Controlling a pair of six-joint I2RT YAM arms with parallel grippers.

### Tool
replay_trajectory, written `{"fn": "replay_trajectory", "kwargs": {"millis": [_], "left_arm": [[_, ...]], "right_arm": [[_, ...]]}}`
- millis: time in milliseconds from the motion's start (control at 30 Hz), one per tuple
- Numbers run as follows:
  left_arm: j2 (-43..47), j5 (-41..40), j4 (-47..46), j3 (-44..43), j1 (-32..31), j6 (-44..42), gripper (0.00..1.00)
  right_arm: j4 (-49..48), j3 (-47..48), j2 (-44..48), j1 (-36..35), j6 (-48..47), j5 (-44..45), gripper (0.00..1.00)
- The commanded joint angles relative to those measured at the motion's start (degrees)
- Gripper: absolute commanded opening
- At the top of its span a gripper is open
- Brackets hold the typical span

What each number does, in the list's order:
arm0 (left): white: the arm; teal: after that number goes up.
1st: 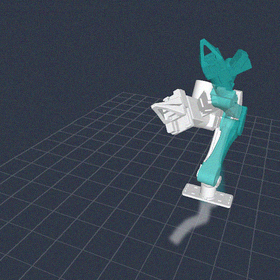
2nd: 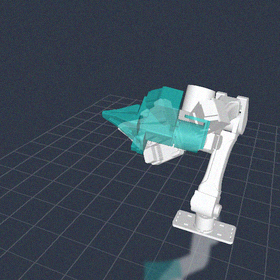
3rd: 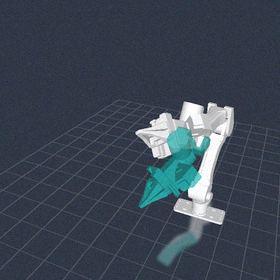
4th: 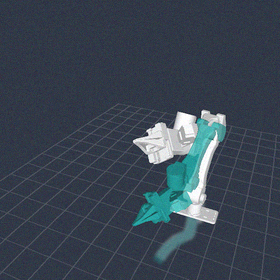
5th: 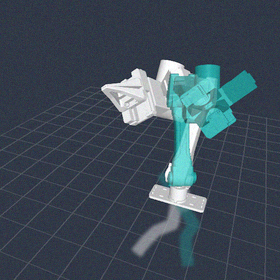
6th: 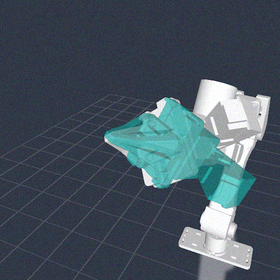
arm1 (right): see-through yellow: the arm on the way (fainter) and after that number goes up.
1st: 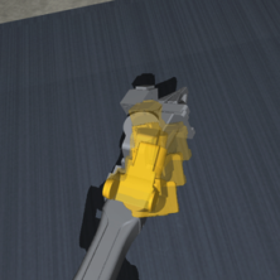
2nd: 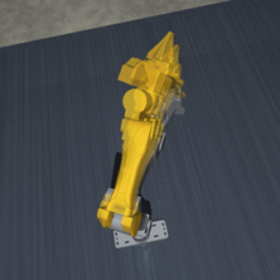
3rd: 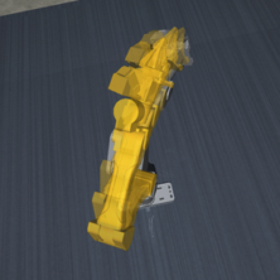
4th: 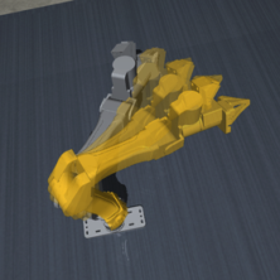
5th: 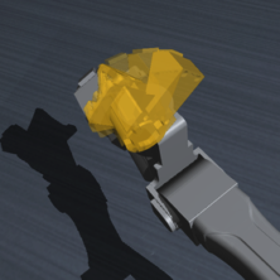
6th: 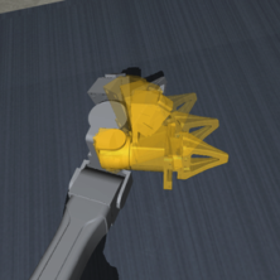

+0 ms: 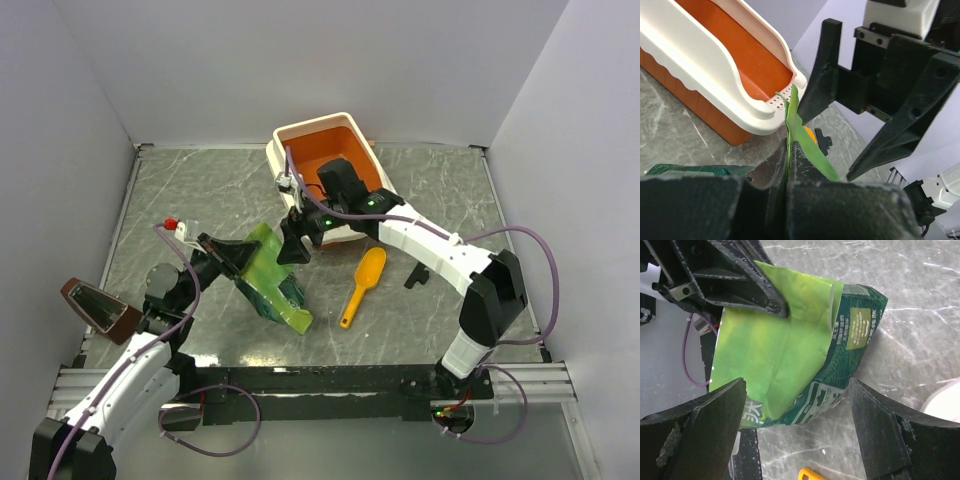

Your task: Fill the litter box with clean litter

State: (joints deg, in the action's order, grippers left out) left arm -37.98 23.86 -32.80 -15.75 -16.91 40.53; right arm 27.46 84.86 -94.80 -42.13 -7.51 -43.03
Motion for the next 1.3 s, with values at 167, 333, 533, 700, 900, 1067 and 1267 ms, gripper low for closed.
{"fn": "replay_trajectory", "kwargs": {"millis": [167, 333, 533, 700, 900, 1067, 1267], "left_arm": [[1.42, 0.49, -20.46, -2.88, -0.32, 3.94, 0.01], [0.89, 0.14, -21.34, -3.06, -0.32, 4.11, 0.01], [1.50, -0.83, -19.68, -4.46, -0.32, 2.71, 0.01], [2.47, -3.72, -13.37, -9.20, -0.32, -1.06, 0.01], [4.31, -22.85, 15.86, -20.44, -0.32, -9.41, 0.41], [3.26, -32.98, 35.49, -27.31, -0.32, -11.53, 0.62], [5.54, -31.94, 43.25, -26.62, -0.32, -10.39, 0.63]], "right_arm": [[-6.80, 0.40, -2.75, -1.64, 0.39, -6.45, 0.91], [-9.09, -0.05, -4.60, -3.66, 2.06, -7.69, 0.89], [-8.22, 0.57, -6.18, -5.24, 2.06, -8.13, 0.63], [-6.20, 1.45, -4.87, -5.51, 1.80, -1.91, 0.00], [1.17, 8.28, -1.52, -6.56, -1.62, 9.70, 0.00], [10.93, 19.53, -4.33, -9.02, -7.42, 19.45, 0.00], [20.86, 34.91, -10.13, -15.52, -14.98, 36.41, 0.00]]}}
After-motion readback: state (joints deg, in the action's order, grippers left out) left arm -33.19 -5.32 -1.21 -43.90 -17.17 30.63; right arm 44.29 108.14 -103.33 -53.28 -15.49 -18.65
